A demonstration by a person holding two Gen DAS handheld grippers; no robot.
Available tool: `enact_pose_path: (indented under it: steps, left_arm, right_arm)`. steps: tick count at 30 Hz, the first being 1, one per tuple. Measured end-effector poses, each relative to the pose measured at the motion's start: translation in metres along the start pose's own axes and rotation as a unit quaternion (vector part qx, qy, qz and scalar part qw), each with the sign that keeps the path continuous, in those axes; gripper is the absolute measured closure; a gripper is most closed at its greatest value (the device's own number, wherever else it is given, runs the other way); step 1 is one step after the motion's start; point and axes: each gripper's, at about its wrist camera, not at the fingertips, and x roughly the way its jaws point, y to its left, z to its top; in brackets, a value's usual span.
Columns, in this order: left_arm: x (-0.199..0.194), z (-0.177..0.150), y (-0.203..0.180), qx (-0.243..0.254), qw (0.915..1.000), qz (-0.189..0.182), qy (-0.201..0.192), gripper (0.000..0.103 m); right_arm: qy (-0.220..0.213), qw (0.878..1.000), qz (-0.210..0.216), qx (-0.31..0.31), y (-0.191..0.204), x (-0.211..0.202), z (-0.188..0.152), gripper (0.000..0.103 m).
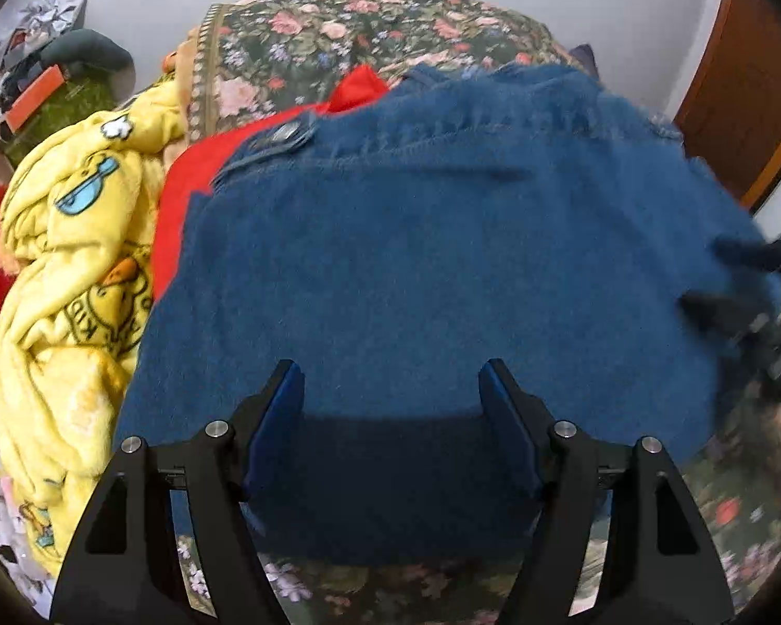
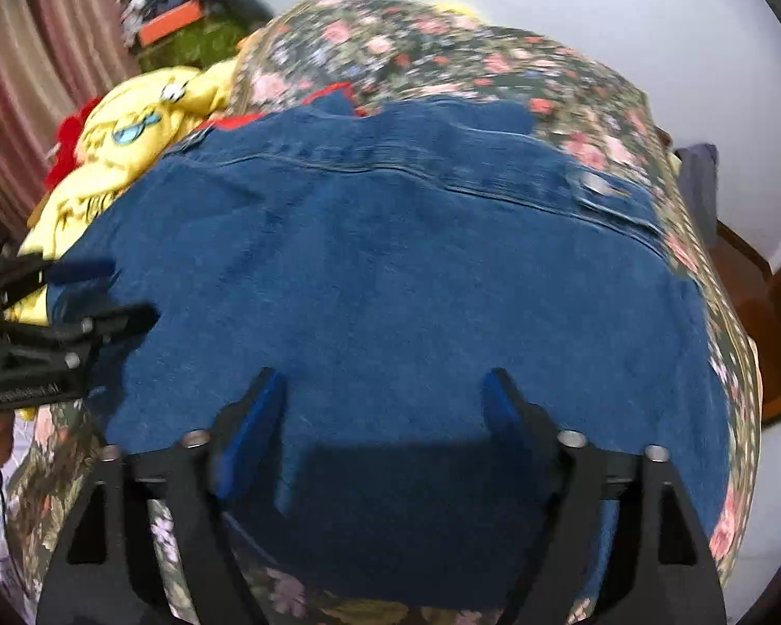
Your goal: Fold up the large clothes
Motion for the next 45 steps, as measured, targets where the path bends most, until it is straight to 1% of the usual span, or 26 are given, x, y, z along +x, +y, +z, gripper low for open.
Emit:
enact_pose_path:
  steps: [1,3,5,6,7,8,11,13,16,18,20,25,27,28,30,32,33,34,35,38,39,41,43,45]
  left_arm:
    - [0.0,-0.005,0.006,-0.006,1.0,0.004,-0.004,0.026]
    - [-0.002,-0.013,0.02,-0.021,0.9996,0.016,-0.013,0.023]
    - [-0.003,-0.021,0.035,-0.027,0.9985,0.045,-0.015,0.023]
    - [-0.004,-0.023,0.041,-0.03,0.9986,0.041,-0.016,0.023]
    - [-0.006,-0.027,0.047,-0.037,0.9988,0.026,-0.017,0.023]
    - [-0.008,-0.029,0.052,-0.043,0.9985,0.027,-0.018,0.023]
    - [-0.016,-0.037,0.06,-0.041,0.9956,0.077,-0.032,0.02]
    - [-0.019,-0.041,0.067,-0.046,0.9942,0.091,-0.034,0.019]
    - [-0.022,-0.049,0.081,-0.071,0.9933,0.085,-0.033,0.016]
    - [-0.026,-0.054,0.086,-0.078,0.9912,0.102,-0.034,0.015]
    - [-0.03,-0.057,0.088,-0.081,0.9898,0.111,-0.036,0.015]
    - [-0.041,-0.061,0.097,-0.125,0.9854,0.11,-0.038,0.015]
    - [-0.046,-0.063,0.102,-0.151,0.984,0.085,-0.042,0.015]
    - [-0.047,-0.065,0.105,-0.17,0.9828,0.059,-0.041,0.015]
    - [-0.046,-0.07,0.11,-0.207,0.9777,0.005,-0.035,0.015]
    - [-0.04,-0.078,0.113,-0.249,0.9662,-0.062,-0.025,0.015]
    - [-0.036,-0.08,0.112,-0.262,0.9611,-0.085,-0.019,0.015]
    - [-0.03,-0.083,0.112,-0.277,0.9539,-0.114,-0.011,0.016]
    - [-0.024,-0.085,0.111,-0.289,0.9478,-0.136,-0.004,0.016]
    - [-0.007,-0.088,0.106,-0.315,0.933,-0.174,0.012,0.018]
    - [-0.003,-0.088,0.104,-0.321,0.9287,-0.184,0.014,0.018]
    - [0.007,-0.086,0.101,-0.338,0.9138,-0.224,0.017,0.02]
    - [0.015,-0.081,0.097,-0.348,0.9032,-0.251,0.019,0.022]
    - [0.019,-0.073,0.094,-0.349,0.9023,-0.253,0.014,0.022]
  right_arm:
    - [-0.002,1.0,-0.012,0.012,-0.008,-0.003,-0.003,0.02]
    - [0.004,0.999,-0.034,0.019,-0.019,-0.006,-0.008,0.02]
    - [0.0,0.998,-0.05,0.026,-0.035,-0.011,-0.017,0.02]
    - [-0.004,0.998,-0.052,0.031,-0.04,-0.014,-0.019,0.019]
    - [-0.008,0.998,-0.049,0.04,-0.046,-0.017,-0.022,0.019]
    - [-0.011,0.997,-0.055,0.055,-0.056,-0.021,-0.025,0.019]
    - [-0.012,0.994,-0.081,0.075,-0.072,-0.029,-0.033,0.018]
    - [-0.017,0.992,-0.094,0.085,-0.081,-0.035,-0.039,0.018]
    - [-0.022,0.99,-0.1,0.099,-0.09,-0.044,-0.048,0.017]
    - [-0.023,0.99,-0.09,0.108,-0.094,-0.047,-0.049,0.017]
    - [-0.021,0.989,-0.084,0.123,-0.096,-0.05,-0.05,0.017]
    - [-0.028,0.988,-0.082,0.129,-0.09,-0.057,-0.048,0.017]
    - [-0.037,0.989,-0.081,0.121,-0.086,-0.061,-0.047,0.017]
    - [-0.042,0.99,-0.079,0.112,-0.08,-0.063,-0.045,0.017]
    - [-0.051,0.991,-0.072,0.098,-0.071,-0.064,-0.043,0.017]
    - [-0.056,0.993,-0.067,0.084,-0.06,-0.062,-0.04,0.017]
    - [-0.055,0.993,-0.065,0.078,-0.056,-0.059,-0.039,0.017]
    - [-0.051,0.994,-0.062,0.071,-0.052,-0.055,-0.038,0.017]
    - [-0.044,0.995,-0.059,0.065,-0.047,-0.048,-0.037,0.017]
    - [-0.021,0.997,-0.055,0.056,-0.039,-0.031,-0.038,0.017]
    - [-0.024,0.996,-0.062,0.054,-0.038,-0.03,-0.039,0.017]
    - [-0.035,0.996,-0.069,0.049,-0.035,-0.03,-0.04,0.017]
    - [-0.034,0.996,-0.065,0.051,-0.036,-0.03,-0.04,0.016]
    - [-0.032,0.996,-0.06,0.056,-0.038,-0.031,-0.039,0.015]
